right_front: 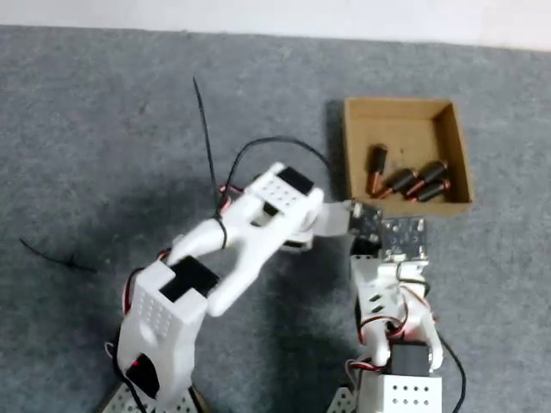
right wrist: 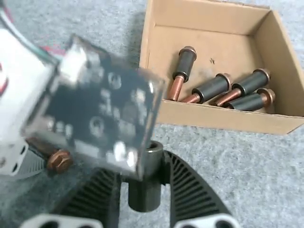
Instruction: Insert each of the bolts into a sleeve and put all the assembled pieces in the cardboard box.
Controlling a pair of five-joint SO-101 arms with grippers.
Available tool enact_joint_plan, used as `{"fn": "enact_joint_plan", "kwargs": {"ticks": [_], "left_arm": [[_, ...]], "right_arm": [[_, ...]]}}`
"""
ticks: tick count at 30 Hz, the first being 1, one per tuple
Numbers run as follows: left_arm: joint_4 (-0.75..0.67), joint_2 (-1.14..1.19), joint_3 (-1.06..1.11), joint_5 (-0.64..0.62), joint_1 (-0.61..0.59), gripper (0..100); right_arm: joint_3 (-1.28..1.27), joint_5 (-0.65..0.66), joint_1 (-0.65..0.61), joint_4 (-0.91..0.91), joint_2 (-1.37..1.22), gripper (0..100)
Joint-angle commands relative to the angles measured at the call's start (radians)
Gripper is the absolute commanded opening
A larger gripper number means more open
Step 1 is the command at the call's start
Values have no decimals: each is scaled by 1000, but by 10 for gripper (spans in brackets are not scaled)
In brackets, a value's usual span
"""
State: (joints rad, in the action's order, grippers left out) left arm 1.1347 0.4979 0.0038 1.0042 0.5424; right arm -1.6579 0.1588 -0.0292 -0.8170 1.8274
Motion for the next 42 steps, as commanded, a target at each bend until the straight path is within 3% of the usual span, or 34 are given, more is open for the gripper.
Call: {"fn": "enact_joint_plan", "kwargs": {"ticks": [1, 5, 16, 23, 42], "left_arm": [[35, 13, -8, -5, -21, 21], [29, 10, -8, -11, -44, 8], [-29, 7, -131, -371, -150, 7], [-40, -65, -119, -476, -157, 7], [-658, -1079, 835, -549, -183, 7]], "right_arm": [[2, 12, 12, 27, 12, 5], [1, 12, 12, 28, 12, 5], [-18, 12, 13, 56, 12, 5], [-42, 12, 13, 97, 12, 5], [-111, 8, 5, 228, 12, 5]]}}
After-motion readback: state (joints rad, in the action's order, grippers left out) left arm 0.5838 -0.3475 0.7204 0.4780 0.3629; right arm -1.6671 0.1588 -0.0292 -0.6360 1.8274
